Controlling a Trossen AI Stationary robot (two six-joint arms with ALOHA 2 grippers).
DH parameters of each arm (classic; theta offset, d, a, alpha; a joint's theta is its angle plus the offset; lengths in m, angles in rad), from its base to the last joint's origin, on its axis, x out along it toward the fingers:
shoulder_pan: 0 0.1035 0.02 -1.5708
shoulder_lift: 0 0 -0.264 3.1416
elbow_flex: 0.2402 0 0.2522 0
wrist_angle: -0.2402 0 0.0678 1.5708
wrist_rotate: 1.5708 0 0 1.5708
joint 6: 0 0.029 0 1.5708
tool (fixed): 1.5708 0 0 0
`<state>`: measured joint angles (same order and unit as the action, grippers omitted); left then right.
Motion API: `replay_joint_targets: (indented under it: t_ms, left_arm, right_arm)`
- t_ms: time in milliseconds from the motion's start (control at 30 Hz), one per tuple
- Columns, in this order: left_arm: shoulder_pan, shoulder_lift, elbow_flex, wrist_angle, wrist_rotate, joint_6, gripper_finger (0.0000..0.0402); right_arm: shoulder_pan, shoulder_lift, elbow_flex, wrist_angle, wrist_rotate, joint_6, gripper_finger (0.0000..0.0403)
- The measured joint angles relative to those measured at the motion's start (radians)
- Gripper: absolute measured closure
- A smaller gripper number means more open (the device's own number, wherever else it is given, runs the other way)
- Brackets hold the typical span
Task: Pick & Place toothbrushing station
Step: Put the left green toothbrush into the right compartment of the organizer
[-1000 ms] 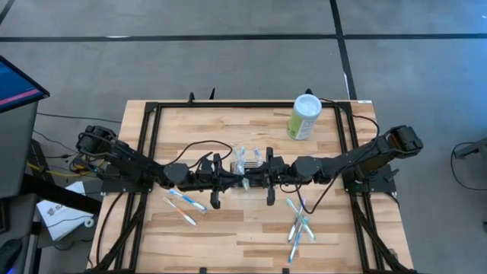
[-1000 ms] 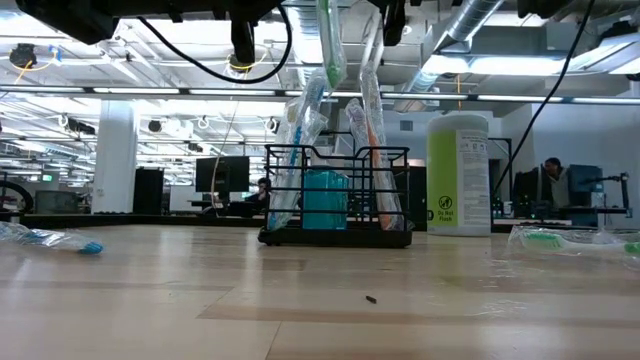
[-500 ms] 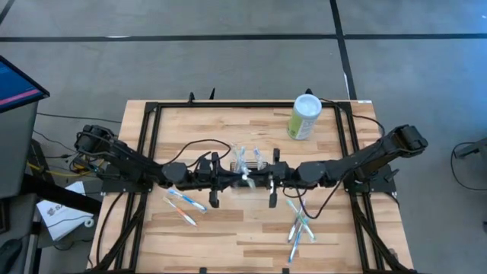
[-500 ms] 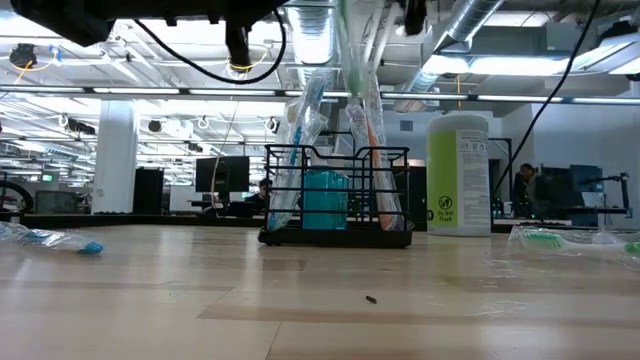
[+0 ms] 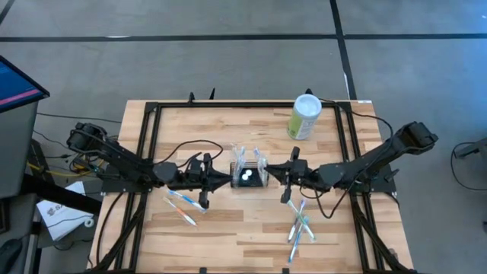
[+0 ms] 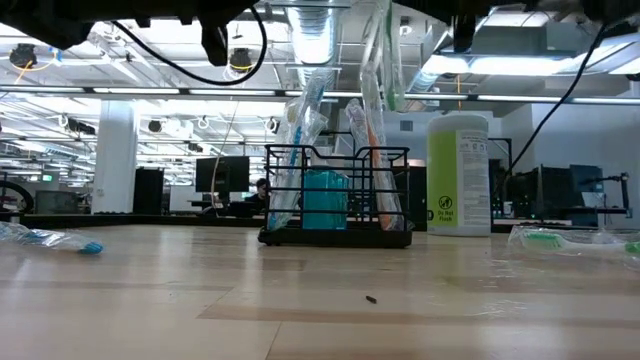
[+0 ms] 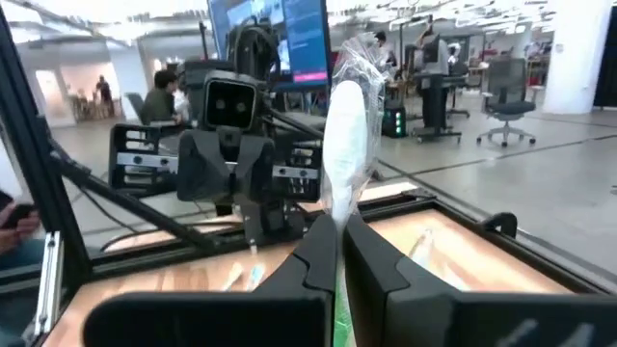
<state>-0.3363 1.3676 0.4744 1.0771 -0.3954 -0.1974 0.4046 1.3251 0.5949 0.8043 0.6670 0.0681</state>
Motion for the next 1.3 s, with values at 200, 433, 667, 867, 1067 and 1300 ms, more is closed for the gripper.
replay_joint_targets:
  t_ms: [200,433,667,867,1067,1300]
  left_arm:
    - [0.001,0.004,0.000,-0.004,0.000,0.002,0.0380]
    - [0.000,0.004,0.000,-0.005,0.000,0.002,0.0380]
    - [-0.006,0.004,0.000,-0.006,0.000,0.003,0.0380]
    - [-0.006,0.004,0.000,-0.007,0.000,0.008,0.0380]
    - [-0.006,0.004,0.000,-0.007,0.000,0.010,0.0380]
    - [-0.006,0.004,0.000,-0.007,0.000,0.010,0.0380]
  right_arm:
    - [-0.027,0.004,-0.041,0.022,0.027,-0.007,0.0403]
    - [-0.047,0.016,-0.045,0.018,0.041,-0.016,0.0403]
    - [-0.072,0.040,-0.100,0.082,0.039,0.000,0.0403]
    - [-0.072,0.039,-0.171,0.203,0.040,0.009,0.0403]
    - [-0.072,0.038,-0.205,0.233,0.039,0.038,0.0403]
    - [-0.072,0.038,-0.207,0.255,0.038,0.041,0.0403]
